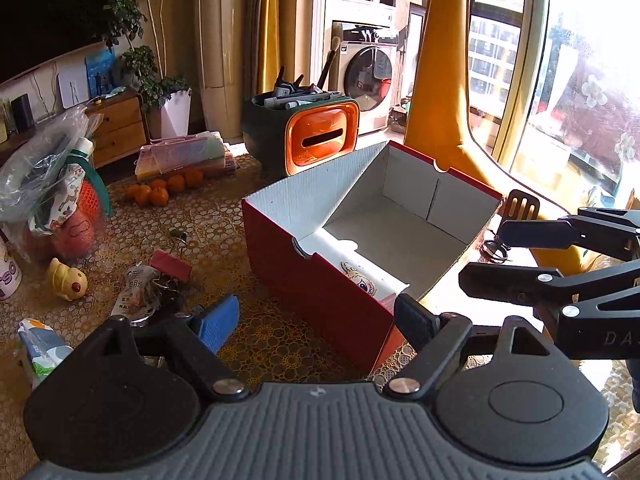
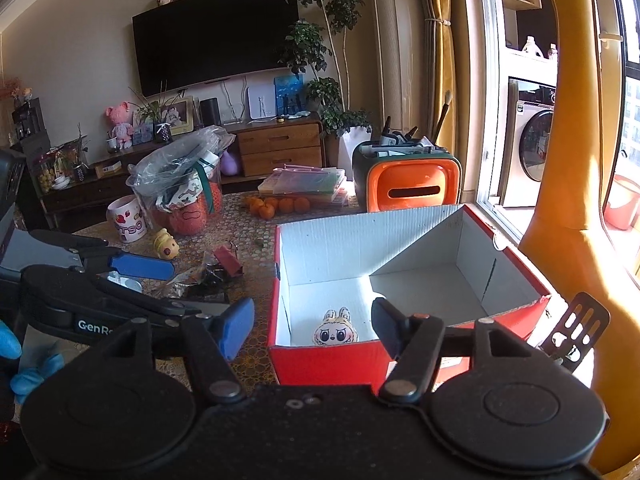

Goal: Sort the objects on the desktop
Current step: 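Withdraw both open tools from the red box back over the table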

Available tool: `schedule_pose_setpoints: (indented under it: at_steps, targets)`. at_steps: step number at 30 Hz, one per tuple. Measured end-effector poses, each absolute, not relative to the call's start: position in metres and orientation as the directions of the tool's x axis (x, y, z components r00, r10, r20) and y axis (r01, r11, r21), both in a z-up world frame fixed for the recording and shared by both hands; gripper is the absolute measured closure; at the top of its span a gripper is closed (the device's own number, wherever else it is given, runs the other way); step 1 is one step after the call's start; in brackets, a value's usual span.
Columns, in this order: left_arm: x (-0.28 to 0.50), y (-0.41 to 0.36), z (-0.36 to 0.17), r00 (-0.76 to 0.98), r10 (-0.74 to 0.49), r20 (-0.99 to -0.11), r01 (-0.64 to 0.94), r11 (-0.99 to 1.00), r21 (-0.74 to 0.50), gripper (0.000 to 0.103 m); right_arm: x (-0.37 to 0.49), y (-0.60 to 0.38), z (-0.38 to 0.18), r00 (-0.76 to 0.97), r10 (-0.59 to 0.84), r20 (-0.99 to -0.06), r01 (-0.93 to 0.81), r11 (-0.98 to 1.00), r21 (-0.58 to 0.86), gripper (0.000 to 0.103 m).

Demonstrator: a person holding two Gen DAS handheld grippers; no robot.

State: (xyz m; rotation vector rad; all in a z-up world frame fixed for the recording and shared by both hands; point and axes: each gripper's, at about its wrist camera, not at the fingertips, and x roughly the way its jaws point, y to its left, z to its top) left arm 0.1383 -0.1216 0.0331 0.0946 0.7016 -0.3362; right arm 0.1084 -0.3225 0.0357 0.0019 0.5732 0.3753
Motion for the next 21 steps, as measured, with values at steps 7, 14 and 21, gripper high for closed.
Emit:
schedule_pose_setpoints:
  at_steps: [7,14,21]
  targets:
    - [0.116,-0.086,0.032,0.728,-0.241,-0.642,0.282,0.959,-0.040,0.018,0.097,-0.298,0.038,0.768,0.368,-0.524,-0.373,0.922,0.102,0.031]
    - [0.093,-0.053,0.033,0.748,-0.203,-0.632,0.240,0.970,-0.029,0.018,0.088,-0.274,0.037,0.767,0.378,-0.518,-0.390,0.916,0.091,0.026]
    - [0.072,-0.029,0.030,0.770,-0.177,-0.613,0.205,0.978,-0.024,0.018,0.082,-0.249,0.034,0.767,0.386,-0.512,-0.401,0.912,0.087,0.016]
